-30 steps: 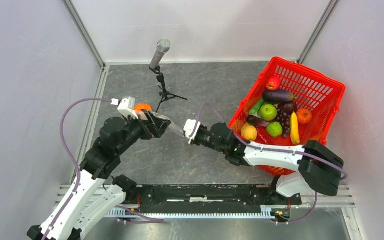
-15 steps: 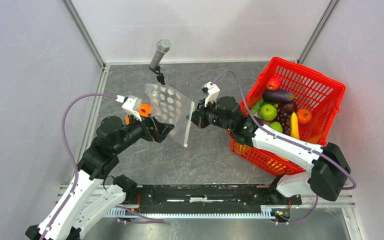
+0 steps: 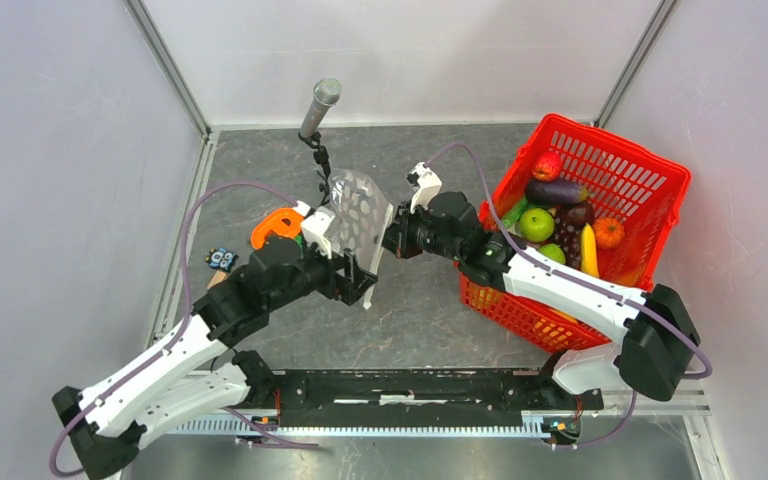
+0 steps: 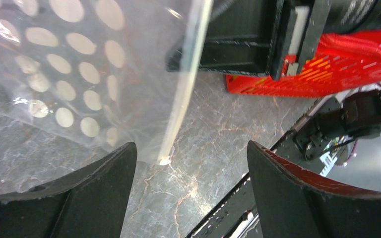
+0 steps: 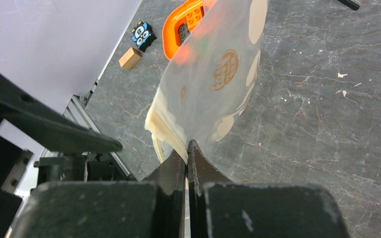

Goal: Place the food in the zip-top bag and seal the zipper
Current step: Open the zipper of the food storage bag.

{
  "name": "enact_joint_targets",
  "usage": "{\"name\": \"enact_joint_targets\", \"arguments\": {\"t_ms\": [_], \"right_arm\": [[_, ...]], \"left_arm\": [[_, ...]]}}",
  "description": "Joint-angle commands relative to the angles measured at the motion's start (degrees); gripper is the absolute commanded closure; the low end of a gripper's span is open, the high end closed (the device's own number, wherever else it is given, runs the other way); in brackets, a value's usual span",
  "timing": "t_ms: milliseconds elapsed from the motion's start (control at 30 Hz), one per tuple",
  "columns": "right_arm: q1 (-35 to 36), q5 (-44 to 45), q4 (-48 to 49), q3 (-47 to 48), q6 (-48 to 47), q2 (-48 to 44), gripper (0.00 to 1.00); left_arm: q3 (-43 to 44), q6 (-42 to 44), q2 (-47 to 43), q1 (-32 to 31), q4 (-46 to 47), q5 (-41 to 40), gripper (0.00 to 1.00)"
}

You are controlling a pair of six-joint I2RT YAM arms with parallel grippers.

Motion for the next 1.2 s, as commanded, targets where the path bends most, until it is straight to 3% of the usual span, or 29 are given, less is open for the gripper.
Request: {"name": "enact_joint_targets", "arguments": {"t_ms": [0,133,233,1167], "right_arm": [[-0.4,2.6,1.0,2.6,3.6,-0.3,1.00],[-0.6,2.3,2.4,1.8,4.7,-1.3,1.00],[-0.7,1.7,2.2,1.6,4.8,-1.2,1.00],[-0.6,3.2,1.1,-1.1,4.2,-3.8,1.00]], "left_arm": [[-1.3,3.0,2.7,-7.6,6.7,-12.5,0.15],[-3.8,4.1,3.4,-11.4,10.6,-25.1,0.16],[-4.9,5.1,2.9,-11.4,13.7,-28.7,0.21],[-4.4,7.2,11.9,-11.4,24.0,-34.4,0.23]]}}
